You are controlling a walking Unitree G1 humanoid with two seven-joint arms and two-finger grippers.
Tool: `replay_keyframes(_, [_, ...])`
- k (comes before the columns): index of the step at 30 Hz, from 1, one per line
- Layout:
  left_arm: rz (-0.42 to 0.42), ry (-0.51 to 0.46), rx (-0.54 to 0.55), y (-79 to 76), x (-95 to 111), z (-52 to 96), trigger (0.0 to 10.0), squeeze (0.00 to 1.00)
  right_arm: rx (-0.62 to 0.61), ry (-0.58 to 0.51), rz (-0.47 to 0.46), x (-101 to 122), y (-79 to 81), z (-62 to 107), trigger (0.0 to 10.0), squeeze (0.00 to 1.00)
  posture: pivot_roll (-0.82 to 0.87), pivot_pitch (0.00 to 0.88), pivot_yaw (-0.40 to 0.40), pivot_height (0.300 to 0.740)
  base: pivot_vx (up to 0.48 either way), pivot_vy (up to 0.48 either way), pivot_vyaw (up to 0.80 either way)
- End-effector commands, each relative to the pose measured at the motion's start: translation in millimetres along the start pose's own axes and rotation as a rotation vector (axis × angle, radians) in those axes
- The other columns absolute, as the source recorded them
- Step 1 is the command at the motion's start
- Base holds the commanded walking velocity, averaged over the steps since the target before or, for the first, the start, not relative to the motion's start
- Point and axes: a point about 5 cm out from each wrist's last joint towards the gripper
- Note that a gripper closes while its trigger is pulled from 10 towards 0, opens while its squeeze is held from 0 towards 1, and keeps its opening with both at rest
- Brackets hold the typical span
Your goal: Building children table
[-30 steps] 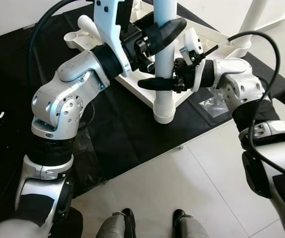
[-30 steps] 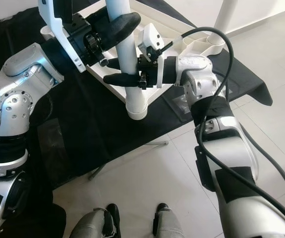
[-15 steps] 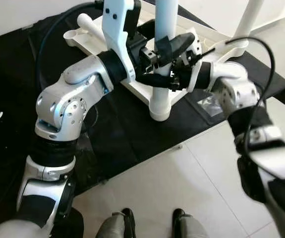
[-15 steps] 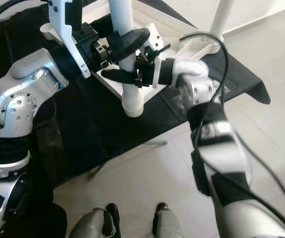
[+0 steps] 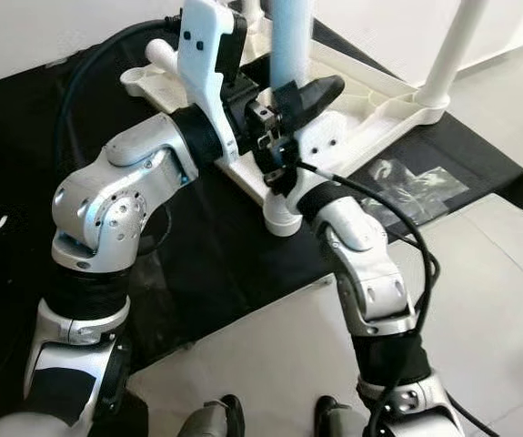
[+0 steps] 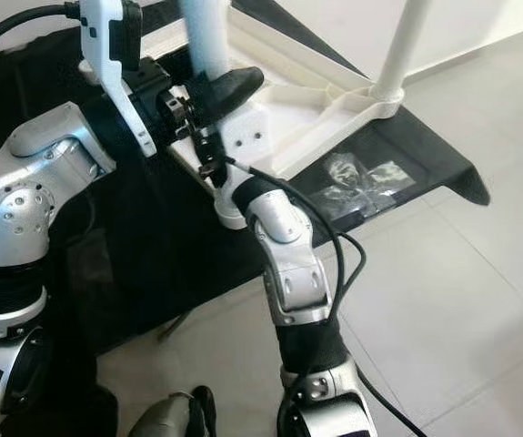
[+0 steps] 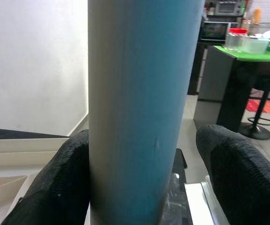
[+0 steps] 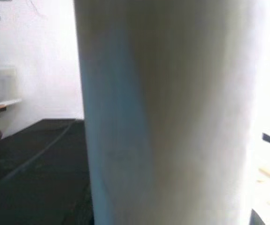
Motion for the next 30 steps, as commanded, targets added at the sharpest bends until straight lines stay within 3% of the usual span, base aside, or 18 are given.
replay_keyframes(1, [0.002,0.01,-0.04,-8.0,-2,1.3,10.0,0.0,-0.126,0.193,-0.094,-45,-17.4,9.5,0.0,0.0,0.03,0.265,0.092,0.74,0.0,0.0,0.0])
replay_keyframes(10, [0.008,0.035,-0.02,-8.2,-6,1.2,10.0,0.0,-0.169,0.193,-0.107,-36,-5.9,12.4,0.0,0.0,0.03,0.267,0.095,0.74,0.0,0.0,0.0])
replay_keyframes(11, [0.006,0.038,-0.009,-7.1,-8,0.4,8.9,0.0,-0.176,0.19,-0.107,-33,-2.6,12.9,0.0,0.0,0.03,0.265,0.096,0.74,0.0,0.0,0.0])
replay_keyframes(12, [0.006,0.038,-0.009,-7.1,-8,0.4,8.9,0.0,-0.176,0.19,-0.107,-33,-2.6,12.9,0.0,0.0,0.03,0.265,0.096,0.74,0.0,0.0,0.0])
replay_keyframes(13, [0.011,0.036,0.007,-5.4,-10,-0.3,0.0,0.0,-0.178,0.184,-0.108,-31,-0.4,12.8,0.0,0.0,0.03,0.266,0.097,0.74,0.0,0.0,0.0])
replay_keyframes(14, [0.012,0.033,0.02,-3.2,-11,-1.8,0.0,0.0,-0.179,0.177,-0.11,-29,0.9,12.6,1.1,0.0,0.03,0.266,0.094,0.74,0.0,0.0,0.0])
replay_keyframes(22, [0.007,0.025,0.043,1.1,-10,-6.6,0.0,0.0,-0.16,0.161,-0.115,-26,4.1,10.6,0.9,0.0,0.02,0.271,0.087,0.74,0.0,0.0,0.0])
replay_keyframes(24, [0.005,0.028,0.045,1.7,-9,-7.3,0.0,0.0,-0.148,0.154,-0.122,-25,6.4,9.4,4.3,0.0,0.02,0.267,0.09,0.74,0.0,0.0,0.0])
replay_keyframes(25, [0.005,0.028,0.045,1.7,-9,-7.3,0.0,0.0,-0.148,0.154,-0.122,-25,6.4,9.4,4.3,0.0,0.02,0.267,0.09,0.74,0.0,0.0,0.0])
replay_keyframes(26, [0.004,0.032,0.044,1.9,-9,-7.4,0.0,0.0,-0.145,0.153,-0.126,-24,7.8,9.0,10.0,0.0,0.02,0.266,0.092,0.74,0.0,0.0,0.0])
replay_keyframes(30, [0.003,0.033,0.042,2.1,-9,-7.5,0.0,0.0,-0.14,0.152,-0.131,-23,9.3,8.6,10.0,0.0,0.02,0.266,0.092,0.74,0.0,0.0,0.0])
Point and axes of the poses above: a point about 5 cm out from each wrist's last joint towards the gripper, its own z axis pointing back from the gripper into the wrist, its own x axis along the axis of the wrist's last joint, y = z × x, and after that the axes turned 9 degrees about -z, right-handed
